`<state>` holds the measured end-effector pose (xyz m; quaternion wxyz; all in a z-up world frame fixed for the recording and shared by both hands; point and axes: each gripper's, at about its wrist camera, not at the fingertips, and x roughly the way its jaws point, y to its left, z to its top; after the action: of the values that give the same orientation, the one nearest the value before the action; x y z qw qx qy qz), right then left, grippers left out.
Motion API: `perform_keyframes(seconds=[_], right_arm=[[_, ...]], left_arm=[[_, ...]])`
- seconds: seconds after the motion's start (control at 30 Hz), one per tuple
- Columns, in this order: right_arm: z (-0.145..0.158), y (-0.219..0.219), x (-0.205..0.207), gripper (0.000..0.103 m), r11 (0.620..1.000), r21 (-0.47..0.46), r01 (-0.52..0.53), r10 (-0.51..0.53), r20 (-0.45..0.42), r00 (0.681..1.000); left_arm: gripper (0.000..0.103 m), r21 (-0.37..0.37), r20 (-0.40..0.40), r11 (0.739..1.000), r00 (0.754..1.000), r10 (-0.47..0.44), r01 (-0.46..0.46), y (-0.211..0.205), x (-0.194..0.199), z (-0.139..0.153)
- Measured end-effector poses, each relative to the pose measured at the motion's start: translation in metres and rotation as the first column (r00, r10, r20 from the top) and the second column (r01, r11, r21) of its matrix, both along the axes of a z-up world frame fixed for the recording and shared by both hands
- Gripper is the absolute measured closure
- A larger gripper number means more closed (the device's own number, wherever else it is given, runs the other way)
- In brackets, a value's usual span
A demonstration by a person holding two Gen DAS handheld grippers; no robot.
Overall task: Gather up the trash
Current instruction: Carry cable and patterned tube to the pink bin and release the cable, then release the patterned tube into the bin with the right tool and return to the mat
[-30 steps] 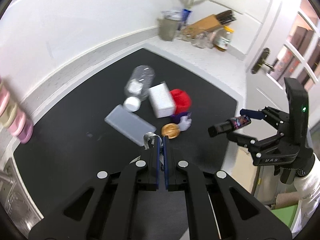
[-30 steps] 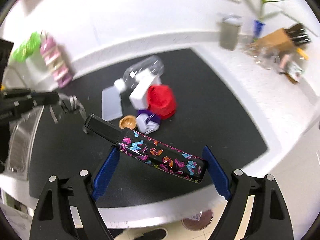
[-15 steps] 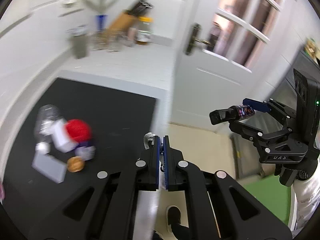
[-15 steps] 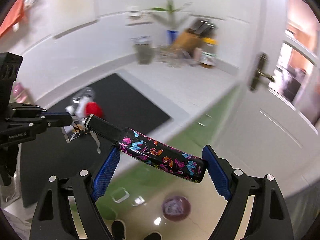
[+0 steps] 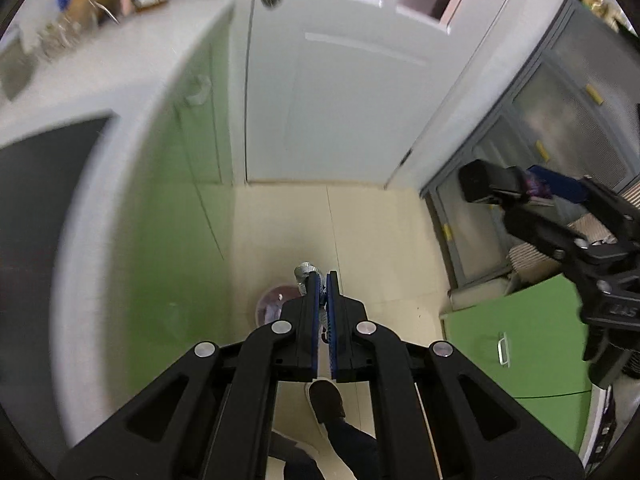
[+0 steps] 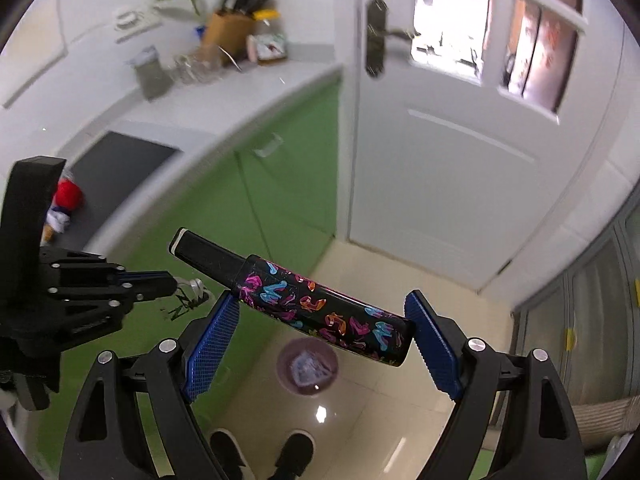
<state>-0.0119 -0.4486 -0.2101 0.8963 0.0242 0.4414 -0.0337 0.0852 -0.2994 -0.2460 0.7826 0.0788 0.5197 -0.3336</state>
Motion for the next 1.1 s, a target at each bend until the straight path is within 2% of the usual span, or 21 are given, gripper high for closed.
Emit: perform_keyframes(seconds=[0.1, 0.3, 0.43, 0.5, 0.53, 0.57, 0.6, 0.67, 0.9, 1.0, 1.1], right_arm=[[-0.048, -0.017, 0.004, 0.022, 1.000, -0.004, 0.013, -0.013, -0.033, 0.999], [-0.145, -0.043, 0.006, 0.022, 1.000, 0.008, 0.015, -0.014, -0.094, 0.995], [-0.203, -0.052, 0.005, 0.022, 1.000, 0.025, 0.013, -0.009, -0.140, 0.990], [-0.222, -0.053, 0.007, 0.022, 1.000, 0.027, 0.008, -0.003, -0.154, 0.988], [-0.228, -0.053, 0.008, 0.022, 1.000, 0.028, 0.005, 0.000, -0.161, 0.987], [-0.236, -0.054, 0.009, 0.022, 1.000, 0.031, 0.002, 0.003, -0.168, 0.986], [-0.242, -0.054, 0.010, 0.022, 0.999, 0.034, 0.002, 0.004, -0.174, 0.985], [-0.251, -0.054, 0.015, 0.022, 0.999, 0.044, 0.002, 0.007, -0.184, 0.983], [-0.268, -0.035, 0.038, 0.022, 0.996, 0.080, -0.033, 0.049, -0.200, 0.979], [-0.289, -0.022, 0.050, 0.022, 0.993, 0.111, -0.047, 0.071, -0.225, 0.972], [-0.324, -0.010, 0.063, 0.022, 0.988, 0.137, -0.066, 0.098, -0.248, 0.964]], left_arm=[[0.100, 0.026, -0.036, 1.000, 0.999, -0.009, 0.010, -0.021, 0.007, -0.057], [0.100, 0.075, -0.115, 0.997, 0.993, -0.008, 0.017, -0.051, 0.024, -0.192], [0.096, 0.098, -0.136, 0.995, 0.991, -0.002, 0.015, -0.061, 0.027, -0.250], [0.060, 0.108, -0.144, 0.994, 0.990, 0.006, 0.009, -0.064, 0.031, -0.270], [0.022, 0.100, -0.141, 0.995, 0.990, 0.015, 0.000, -0.063, 0.032, -0.276], [0.012, 0.082, -0.134, 0.997, 0.991, 0.023, -0.012, -0.060, 0.033, -0.279], [0.012, 0.080, -0.133, 0.997, 0.991, 0.026, -0.016, -0.060, 0.031, -0.281], [0.003, 0.089, -0.142, 0.996, 0.989, 0.039, -0.026, -0.054, 0.030, -0.283], [0.003, 0.105, -0.143, 0.992, 0.987, 0.080, -0.065, -0.024, 0.026, -0.263], [0.003, 0.105, -0.129, 0.990, 0.986, 0.110, -0.097, -0.011, 0.019, -0.249], [0.003, 0.107, -0.123, 0.989, 0.985, 0.120, -0.107, -0.004, 0.013, -0.249]])
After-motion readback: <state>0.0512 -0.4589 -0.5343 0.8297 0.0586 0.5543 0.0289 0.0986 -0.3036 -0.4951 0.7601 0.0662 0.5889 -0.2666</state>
